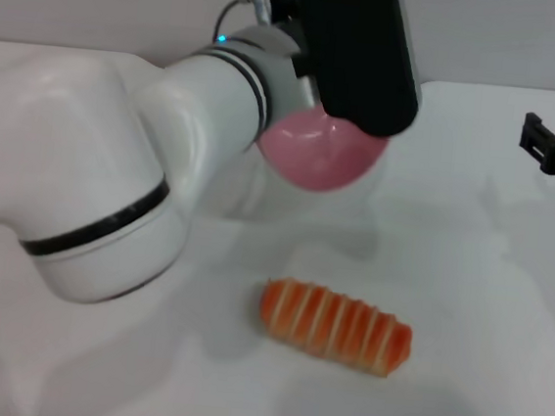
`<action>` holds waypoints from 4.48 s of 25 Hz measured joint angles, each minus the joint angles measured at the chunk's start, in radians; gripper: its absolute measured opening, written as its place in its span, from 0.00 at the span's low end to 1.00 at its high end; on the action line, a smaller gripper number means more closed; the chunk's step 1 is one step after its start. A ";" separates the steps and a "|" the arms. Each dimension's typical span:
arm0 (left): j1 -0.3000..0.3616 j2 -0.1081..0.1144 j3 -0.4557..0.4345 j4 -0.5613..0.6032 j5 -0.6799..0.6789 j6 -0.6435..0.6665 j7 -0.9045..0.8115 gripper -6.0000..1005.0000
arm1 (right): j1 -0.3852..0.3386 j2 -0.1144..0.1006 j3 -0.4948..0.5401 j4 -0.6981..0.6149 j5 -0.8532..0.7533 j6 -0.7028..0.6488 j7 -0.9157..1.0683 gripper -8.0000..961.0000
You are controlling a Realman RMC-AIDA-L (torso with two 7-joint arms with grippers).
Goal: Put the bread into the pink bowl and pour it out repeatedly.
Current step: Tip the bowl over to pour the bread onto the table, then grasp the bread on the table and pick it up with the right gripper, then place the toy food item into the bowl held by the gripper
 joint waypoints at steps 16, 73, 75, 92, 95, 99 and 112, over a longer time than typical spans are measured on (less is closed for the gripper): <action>-0.047 0.008 -0.253 0.041 -0.183 -0.344 -0.196 0.04 | 0.137 -0.012 -0.096 -0.134 0.360 0.437 -0.072 0.72; -0.049 0.015 -0.471 -0.052 -0.371 -0.332 -0.156 0.04 | 0.394 -0.011 -0.211 0.208 0.642 0.478 -0.193 0.49; -0.049 0.015 -0.471 -0.052 -0.371 -0.332 -0.156 0.04 | 0.368 -0.013 -0.190 0.146 0.619 0.496 -0.200 0.47; -0.057 0.011 -0.439 -0.109 -0.499 -0.297 -0.122 0.04 | 0.267 -0.004 -0.009 -0.337 0.379 0.680 -0.230 0.29; -0.064 0.010 -0.404 -0.107 -0.548 -0.282 -0.109 0.04 | 0.269 -0.006 0.008 -0.383 0.357 0.690 -0.230 0.28; -0.077 0.008 -0.364 -0.102 -0.610 -0.259 -0.097 0.04 | 0.274 -0.007 0.011 -0.385 0.351 0.684 -0.230 0.26; -0.095 0.007 -0.353 -0.097 -0.741 -0.200 -0.042 0.04 | 0.281 -0.005 -0.011 -0.266 0.419 0.582 -0.230 0.17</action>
